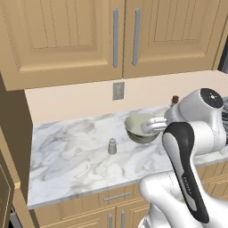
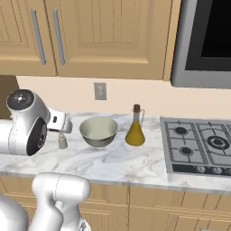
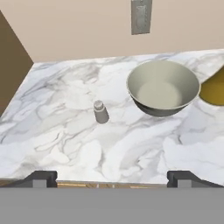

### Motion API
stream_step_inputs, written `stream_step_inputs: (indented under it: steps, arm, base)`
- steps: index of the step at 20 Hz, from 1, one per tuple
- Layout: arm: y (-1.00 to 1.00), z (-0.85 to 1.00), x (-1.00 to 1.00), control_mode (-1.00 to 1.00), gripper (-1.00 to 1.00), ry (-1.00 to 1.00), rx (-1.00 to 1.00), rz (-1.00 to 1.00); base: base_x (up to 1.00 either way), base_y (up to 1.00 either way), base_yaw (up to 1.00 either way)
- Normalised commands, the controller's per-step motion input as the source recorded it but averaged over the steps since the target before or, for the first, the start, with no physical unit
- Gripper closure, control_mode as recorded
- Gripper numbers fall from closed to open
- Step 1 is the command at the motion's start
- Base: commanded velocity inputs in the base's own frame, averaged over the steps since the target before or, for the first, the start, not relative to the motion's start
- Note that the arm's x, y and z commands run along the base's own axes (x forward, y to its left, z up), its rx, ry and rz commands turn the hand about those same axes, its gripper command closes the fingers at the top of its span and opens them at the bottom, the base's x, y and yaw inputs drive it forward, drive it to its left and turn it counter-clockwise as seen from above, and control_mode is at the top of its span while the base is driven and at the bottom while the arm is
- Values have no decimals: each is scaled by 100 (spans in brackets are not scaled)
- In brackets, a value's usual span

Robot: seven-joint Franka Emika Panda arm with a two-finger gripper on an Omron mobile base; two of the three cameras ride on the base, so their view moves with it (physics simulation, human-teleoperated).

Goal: Retrieve the bottle and the shaker from the cabinet and place them next to the mixing bowl on the counter. Then add garlic from the fridge to the mixing bowl.

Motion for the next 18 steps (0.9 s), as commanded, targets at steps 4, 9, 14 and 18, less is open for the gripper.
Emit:
stream_step_inputs:
  steps: [4, 9, 14, 18]
  arm:
    - [0, 0, 0, -100, -100, 0, 0, 0]
    - [0, 0, 0, -100, -100, 0, 0, 0]
    - [0, 0, 0, 100, -100, 0, 0, 0]
    - [0, 0, 0, 100, -100, 0, 0, 0]
  base:
    - [0, 0, 0]
    - [0, 0, 0]
    - [-2, 0, 0]
    - [-74, -35, -14]
